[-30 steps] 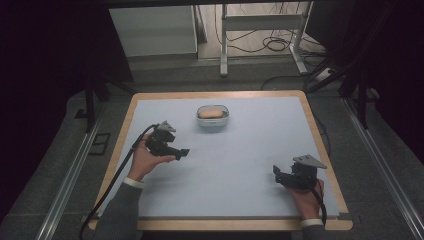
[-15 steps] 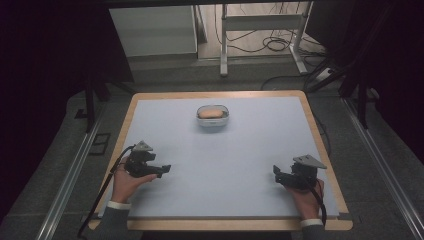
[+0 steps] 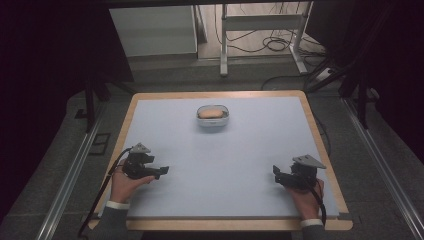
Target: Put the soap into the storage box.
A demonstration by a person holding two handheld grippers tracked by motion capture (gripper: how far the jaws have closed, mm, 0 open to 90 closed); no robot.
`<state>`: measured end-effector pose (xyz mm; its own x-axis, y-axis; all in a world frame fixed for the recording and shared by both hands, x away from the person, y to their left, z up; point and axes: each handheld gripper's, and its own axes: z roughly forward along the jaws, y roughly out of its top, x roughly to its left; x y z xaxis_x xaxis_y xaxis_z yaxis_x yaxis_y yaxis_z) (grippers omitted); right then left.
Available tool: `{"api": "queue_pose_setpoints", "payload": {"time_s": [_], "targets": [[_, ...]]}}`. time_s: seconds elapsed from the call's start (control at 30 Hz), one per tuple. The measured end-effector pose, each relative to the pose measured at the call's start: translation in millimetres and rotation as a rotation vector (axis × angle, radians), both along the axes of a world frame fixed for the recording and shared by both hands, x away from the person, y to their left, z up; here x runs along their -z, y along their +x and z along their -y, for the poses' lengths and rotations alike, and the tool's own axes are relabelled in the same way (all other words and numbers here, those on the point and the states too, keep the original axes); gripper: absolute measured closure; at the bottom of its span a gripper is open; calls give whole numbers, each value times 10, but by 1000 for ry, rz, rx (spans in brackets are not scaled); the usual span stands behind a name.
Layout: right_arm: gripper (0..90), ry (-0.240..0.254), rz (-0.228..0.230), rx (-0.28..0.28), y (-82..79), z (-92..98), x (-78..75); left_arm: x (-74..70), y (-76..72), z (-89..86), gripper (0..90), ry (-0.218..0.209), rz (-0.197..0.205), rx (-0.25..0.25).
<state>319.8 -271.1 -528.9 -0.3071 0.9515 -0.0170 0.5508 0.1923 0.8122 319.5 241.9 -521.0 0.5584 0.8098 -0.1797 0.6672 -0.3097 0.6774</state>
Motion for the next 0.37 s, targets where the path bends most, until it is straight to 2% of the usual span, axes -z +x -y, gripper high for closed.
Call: {"api": "queue_pose_setpoints", "payload": {"time_s": [0.2,0.37], "targets": [[86,-2,1,1,0,-2,0,-12,-5,-5,200,1,2,-1],[89,-7,-16,5,20,-7,6,13,-18,-9,197,2,-10,3]]}}
